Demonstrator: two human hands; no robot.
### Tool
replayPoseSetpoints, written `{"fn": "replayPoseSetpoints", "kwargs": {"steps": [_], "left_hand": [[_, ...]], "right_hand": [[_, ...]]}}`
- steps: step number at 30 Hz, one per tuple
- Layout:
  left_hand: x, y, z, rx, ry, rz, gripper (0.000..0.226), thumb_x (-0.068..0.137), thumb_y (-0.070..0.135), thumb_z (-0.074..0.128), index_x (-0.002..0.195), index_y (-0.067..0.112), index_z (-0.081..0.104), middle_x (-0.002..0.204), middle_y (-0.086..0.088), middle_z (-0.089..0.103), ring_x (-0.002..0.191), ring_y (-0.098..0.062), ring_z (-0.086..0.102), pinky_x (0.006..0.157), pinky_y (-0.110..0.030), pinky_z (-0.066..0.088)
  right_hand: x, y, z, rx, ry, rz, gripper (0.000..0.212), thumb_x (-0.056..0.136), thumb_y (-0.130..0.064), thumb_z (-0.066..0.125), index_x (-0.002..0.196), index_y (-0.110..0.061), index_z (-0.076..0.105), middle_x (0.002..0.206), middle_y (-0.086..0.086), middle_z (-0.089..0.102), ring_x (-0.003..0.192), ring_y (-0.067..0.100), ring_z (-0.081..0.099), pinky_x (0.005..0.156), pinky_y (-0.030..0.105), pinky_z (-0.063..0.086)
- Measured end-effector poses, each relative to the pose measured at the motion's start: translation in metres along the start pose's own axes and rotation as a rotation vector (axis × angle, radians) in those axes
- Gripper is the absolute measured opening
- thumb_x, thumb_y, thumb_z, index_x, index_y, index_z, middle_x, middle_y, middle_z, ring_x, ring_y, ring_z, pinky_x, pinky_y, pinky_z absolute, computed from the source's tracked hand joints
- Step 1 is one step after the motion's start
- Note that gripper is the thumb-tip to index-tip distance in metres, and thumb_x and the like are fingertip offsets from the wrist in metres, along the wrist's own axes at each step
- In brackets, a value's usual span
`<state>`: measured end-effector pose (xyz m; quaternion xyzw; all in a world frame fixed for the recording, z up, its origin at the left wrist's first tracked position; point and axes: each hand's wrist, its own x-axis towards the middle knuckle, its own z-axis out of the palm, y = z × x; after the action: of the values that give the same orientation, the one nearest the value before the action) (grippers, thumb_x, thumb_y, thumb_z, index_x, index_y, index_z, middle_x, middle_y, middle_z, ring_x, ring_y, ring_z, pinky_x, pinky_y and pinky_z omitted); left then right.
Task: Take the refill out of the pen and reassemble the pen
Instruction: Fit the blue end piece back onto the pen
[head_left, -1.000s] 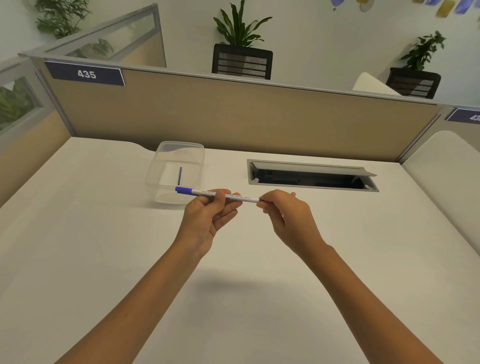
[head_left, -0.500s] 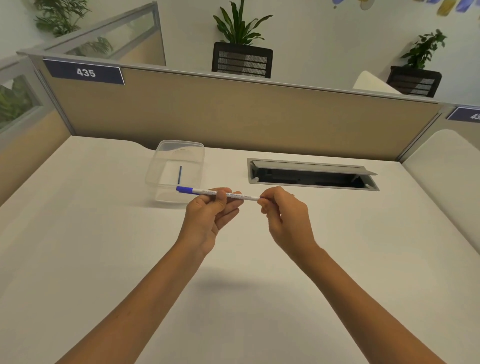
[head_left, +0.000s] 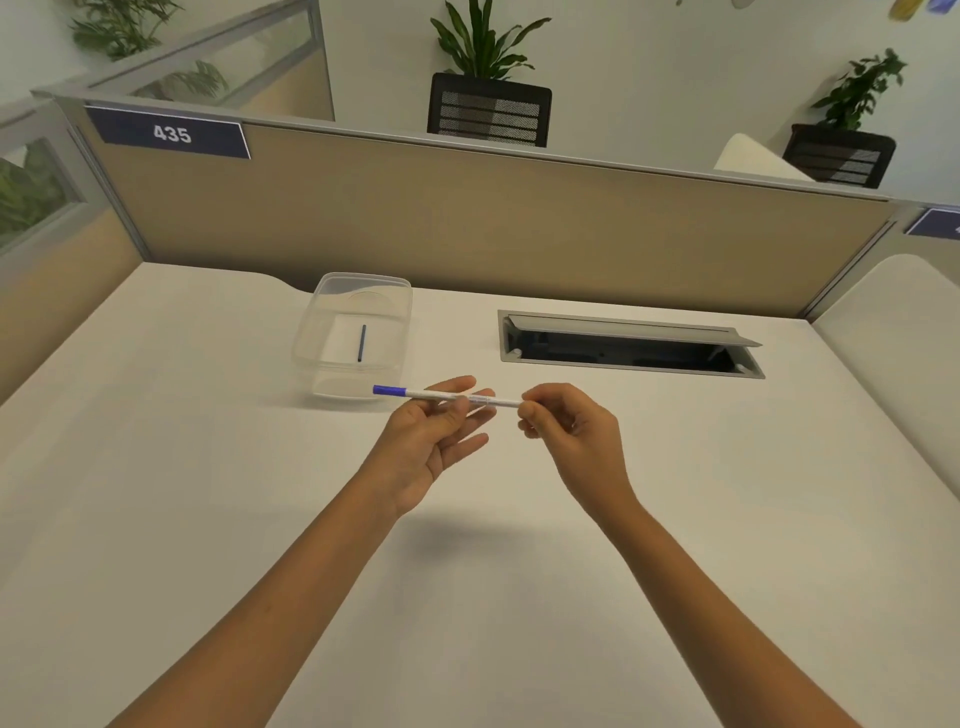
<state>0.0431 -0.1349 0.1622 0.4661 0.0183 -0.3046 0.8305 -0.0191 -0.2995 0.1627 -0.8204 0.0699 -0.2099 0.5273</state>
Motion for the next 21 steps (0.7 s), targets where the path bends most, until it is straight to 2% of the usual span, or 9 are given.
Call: {"fn": "replayPoseSetpoints", "kwargs": {"steps": [4,7,9,13,15,16,18,19,21], "left_hand": [[0.007,-0.013,-0.020,-0.035,0.101,0.006,0.025,0.086,0.015,0.061,0.111,0.014,0.058,0.097,-0.008,0.074,0.093,-0.025,0.070,0.073,-0.038,0.059],[0.011,-0.018,-0.043,0.189,0.200,0.094,0.012,0.087,0.017,0.061,0.096,0.011,0.066,0.084,-0.009,0.065,0.073,-0.016,0.068,0.070,-0.034,0.059],[0.014,-0.021,-0.057,0.378,0.199,0.133,0.008,0.085,0.014,0.063,0.090,0.012,0.069,0.079,-0.008,0.059,0.064,-0.014,0.062,0.068,-0.031,0.058],[0.023,-0.033,-0.080,0.694,0.193,0.174,0.010,0.081,0.019,0.068,0.090,0.023,0.065,0.084,-0.003,0.068,0.073,-0.019,0.064,0.070,-0.029,0.055],[0.029,-0.042,-0.090,0.873,0.220,0.222,0.009,0.080,0.024,0.069,0.087,0.026,0.063,0.085,0.006,0.070,0.080,-0.010,0.064,0.073,-0.024,0.049],[0.032,-0.046,-0.095,0.944,0.225,0.245,0.006,0.081,0.024,0.067,0.085,0.026,0.064,0.084,0.009,0.070,0.082,-0.005,0.062,0.073,-0.024,0.047],[0.037,-0.054,-0.103,1.053,0.213,0.277,0.006,0.083,0.020,0.064,0.083,0.026,0.066,0.084,0.011,0.068,0.080,-0.001,0.058,0.071,-0.023,0.044],[0.039,-0.057,-0.106,1.116,0.204,0.302,0.008,0.083,0.018,0.063,0.085,0.025,0.067,0.085,0.010,0.068,0.080,-0.002,0.056,0.070,-0.022,0.042],[0.045,-0.063,-0.115,1.242,0.200,0.371,0.013,0.082,0.013,0.065,0.091,0.021,0.070,0.087,0.008,0.067,0.087,-0.014,0.054,0.076,-0.024,0.039]], "right_hand": [[-0.007,0.018,0.000,0.151,0.055,0.169,0.008,0.086,-0.008,0.065,0.093,-0.008,0.069,0.080,0.007,0.071,0.073,0.020,0.069,0.071,0.027,0.058],[-0.008,0.033,-0.004,0.206,0.033,0.262,0.009,0.085,-0.006,0.066,0.092,-0.009,0.071,0.079,0.009,0.072,0.075,0.020,0.068,0.076,0.030,0.058],[-0.009,0.044,-0.003,0.204,0.019,0.300,0.010,0.085,-0.004,0.065,0.092,-0.009,0.071,0.080,0.007,0.072,0.076,0.018,0.068,0.077,0.029,0.058],[-0.010,0.070,0.004,-0.037,-0.042,0.249,0.021,0.086,-0.002,0.063,0.104,-0.011,0.069,0.090,0.001,0.070,0.075,0.011,0.066,0.077,0.018,0.053],[-0.010,0.083,0.009,-0.232,-0.109,0.160,0.019,0.087,-0.002,0.062,0.102,-0.009,0.070,0.092,-0.001,0.067,0.078,0.010,0.062,0.074,0.012,0.047],[-0.010,0.090,0.012,-0.313,-0.145,0.118,0.017,0.087,-0.002,0.061,0.100,-0.008,0.070,0.092,0.000,0.067,0.079,0.012,0.060,0.073,0.014,0.046],[-0.010,0.104,0.019,-0.401,-0.195,0.088,0.015,0.087,-0.002,0.059,0.096,-0.009,0.070,0.093,0.005,0.068,0.080,0.020,0.060,0.076,0.026,0.045],[-0.010,0.110,0.022,-0.428,-0.210,0.097,0.015,0.087,-0.002,0.059,0.094,-0.009,0.070,0.093,0.007,0.068,0.082,0.023,0.059,0.077,0.029,0.041],[-0.011,0.120,0.027,-0.479,-0.222,0.123,0.015,0.086,-0.002,0.058,0.092,-0.011,0.069,0.094,0.008,0.068,0.086,0.027,0.057,0.077,0.025,0.028]]}}
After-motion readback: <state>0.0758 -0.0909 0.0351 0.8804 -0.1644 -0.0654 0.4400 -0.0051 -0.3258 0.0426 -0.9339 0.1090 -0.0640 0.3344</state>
